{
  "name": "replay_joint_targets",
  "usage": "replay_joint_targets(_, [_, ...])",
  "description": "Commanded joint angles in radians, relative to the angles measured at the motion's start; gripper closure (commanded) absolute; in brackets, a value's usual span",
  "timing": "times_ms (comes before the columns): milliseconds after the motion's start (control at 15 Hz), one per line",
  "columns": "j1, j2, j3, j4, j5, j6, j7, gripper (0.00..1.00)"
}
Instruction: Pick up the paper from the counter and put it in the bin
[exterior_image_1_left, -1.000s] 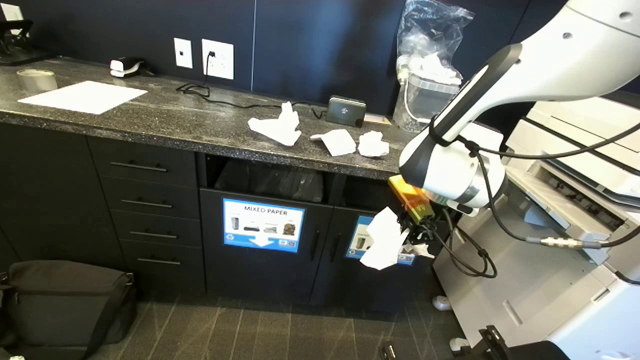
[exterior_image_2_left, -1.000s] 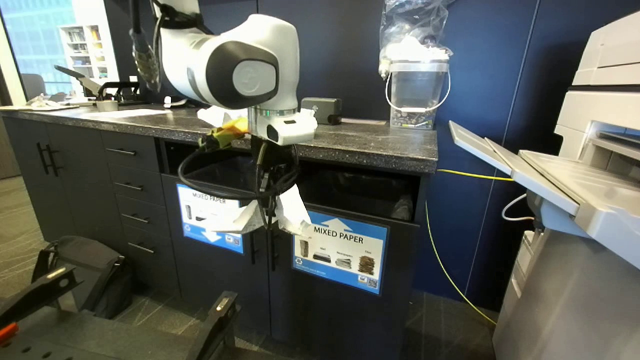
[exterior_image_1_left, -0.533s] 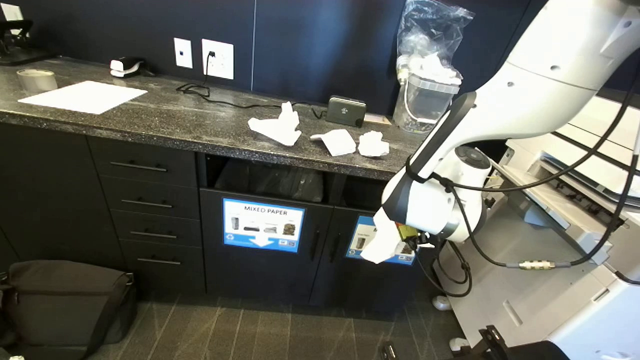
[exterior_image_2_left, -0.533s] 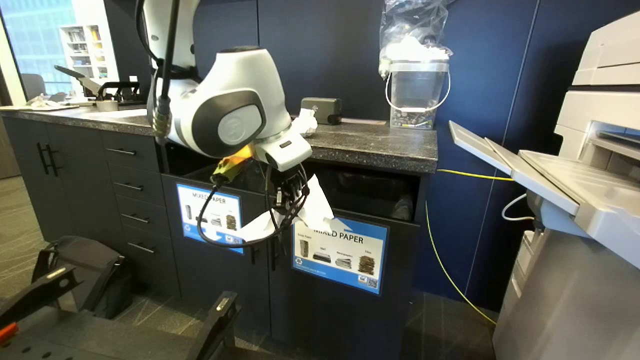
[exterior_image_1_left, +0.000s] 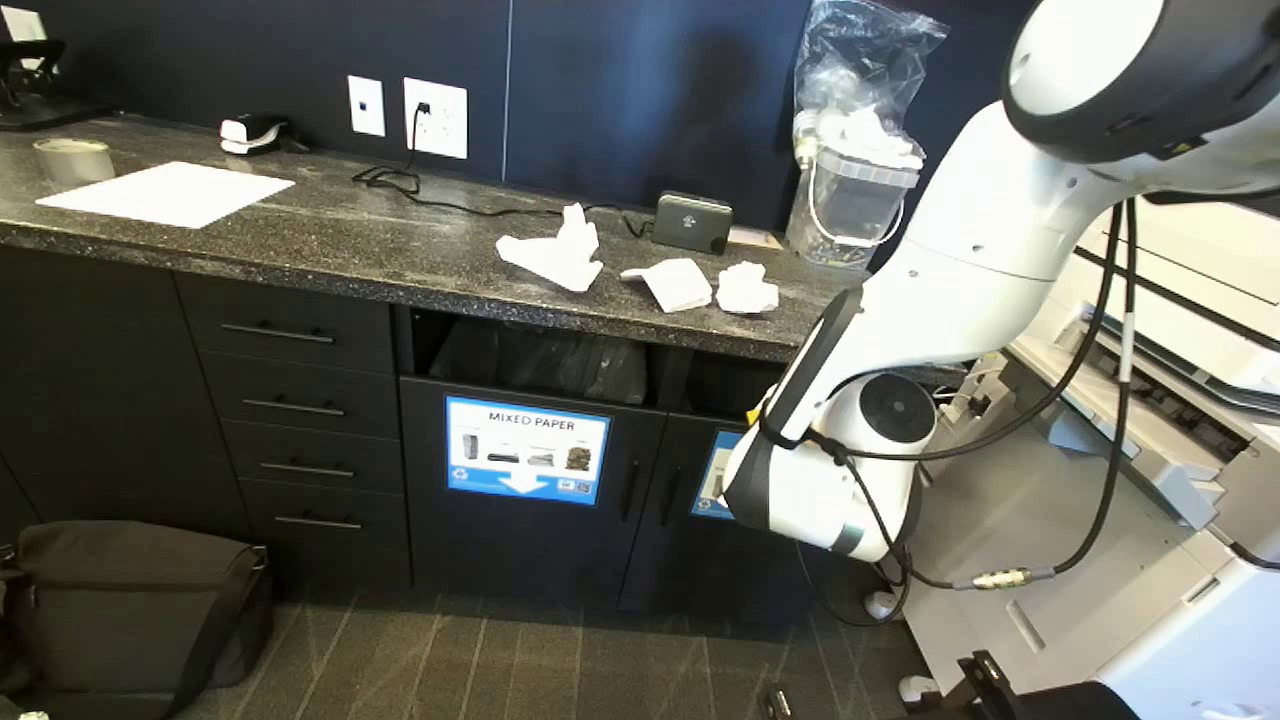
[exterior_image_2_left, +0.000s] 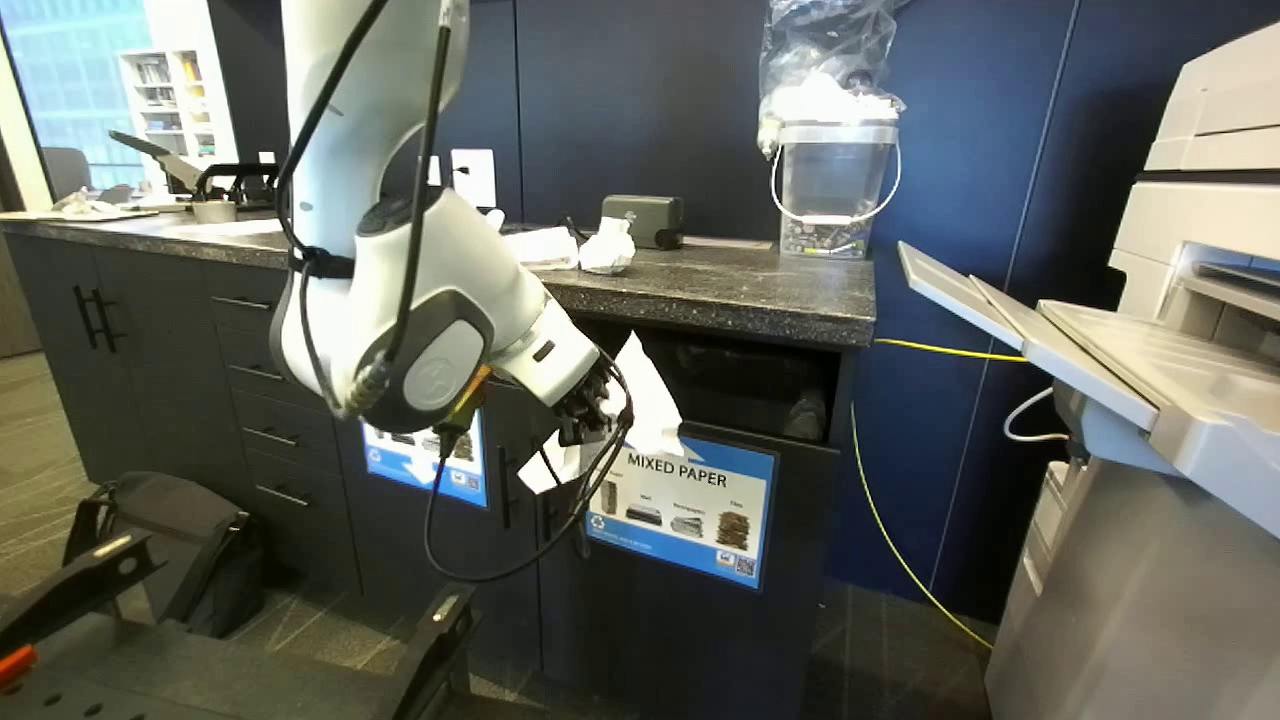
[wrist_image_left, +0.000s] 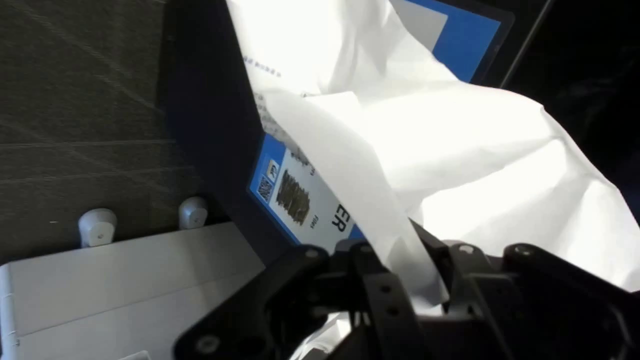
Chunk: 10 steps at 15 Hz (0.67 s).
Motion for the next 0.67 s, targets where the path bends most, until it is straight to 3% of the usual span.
replay_joint_targets(0, [-0.011, 0.127, 0.009, 0.080, -0.055, 0.225, -0.027, 0.91])
replay_joint_targets(200, [-0.044, 0.210, 0.002, 0.149, -0.144, 0.355, -0.056, 0.91])
replay_joint_targets(267, [0.097, 0.201, -0.155, 0.213, -0.179, 0.263, 0.052, 0.91])
replay_joint_targets(333, [0.084, 0.228, -0.170, 0.255, -0.222, 0.260, 0.051, 0.91])
replay_joint_targets(400, [0.028, 0.261, -0.146, 0.269, -0.264, 0.322, 0.023, 0.91])
replay_joint_targets(467, [0.024, 0.276, -0.168, 0.305, -0.302, 0.334, 0.032, 0.91])
replay_joint_targets(533, [0.070, 0.275, -0.239, 0.377, -0.330, 0.252, 0.073, 0.91])
replay_joint_targets(600, [0.010, 0.291, -0.203, 0.369, -0.369, 0.306, 0.046, 0.91])
